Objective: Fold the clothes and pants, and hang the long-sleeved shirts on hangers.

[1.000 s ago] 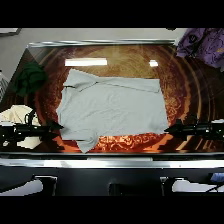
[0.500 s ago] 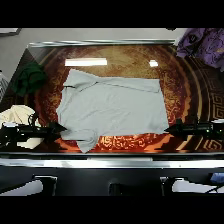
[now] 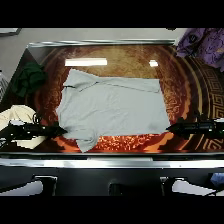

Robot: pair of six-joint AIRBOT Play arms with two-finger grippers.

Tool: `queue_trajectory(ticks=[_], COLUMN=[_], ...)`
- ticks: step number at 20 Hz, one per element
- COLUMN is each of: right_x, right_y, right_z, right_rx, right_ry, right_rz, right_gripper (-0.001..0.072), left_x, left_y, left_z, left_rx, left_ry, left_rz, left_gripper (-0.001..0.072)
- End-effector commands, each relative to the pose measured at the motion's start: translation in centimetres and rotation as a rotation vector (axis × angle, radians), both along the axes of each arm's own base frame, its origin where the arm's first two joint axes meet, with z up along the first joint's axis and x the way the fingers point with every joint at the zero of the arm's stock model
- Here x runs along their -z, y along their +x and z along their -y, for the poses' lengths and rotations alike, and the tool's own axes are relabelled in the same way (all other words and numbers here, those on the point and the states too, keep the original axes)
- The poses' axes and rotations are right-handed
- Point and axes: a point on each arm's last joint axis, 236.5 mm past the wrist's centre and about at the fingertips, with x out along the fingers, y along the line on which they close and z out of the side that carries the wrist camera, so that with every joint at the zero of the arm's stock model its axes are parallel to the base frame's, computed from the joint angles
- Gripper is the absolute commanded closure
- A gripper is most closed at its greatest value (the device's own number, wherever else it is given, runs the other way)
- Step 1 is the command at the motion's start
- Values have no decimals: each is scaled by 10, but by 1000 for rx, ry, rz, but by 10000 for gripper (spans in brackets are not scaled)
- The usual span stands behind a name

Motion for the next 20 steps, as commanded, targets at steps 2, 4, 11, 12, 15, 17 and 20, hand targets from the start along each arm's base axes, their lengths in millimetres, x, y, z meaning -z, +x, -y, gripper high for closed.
queue_trajectory(ticks=[2,4,11,12,15,17,20], right_x=[-30,-65,-372,-420,-538,-581,-625], right_y=[30,77,198,188,117,52,-42], right_z=[-22,-29,-39,-41,-49,-56,-51], right_rx=[-105,-120,20,51,98,127,227], right_ry=[-127,-274,-681,-685,-729,-747,-799], right_rz=[157,290,1008,1094,1335,1439,1546], right_gripper=[680,680,679,679,679,679,679], left_x=[-40,-83,-400,-452,-576,-615,-635], left_y=[41,87,214,208,152,98,19], left_z=[13,12,-40,-45,-38,-28,-19], left_rx=[39,46,-73,-88,-116,-128,-159], left_ry=[-28,9,303,360,453,482,543], left_rz=[114,242,980,1084,1350,1442,1503], left_gripper=[694,694,694,694,693,693,693])
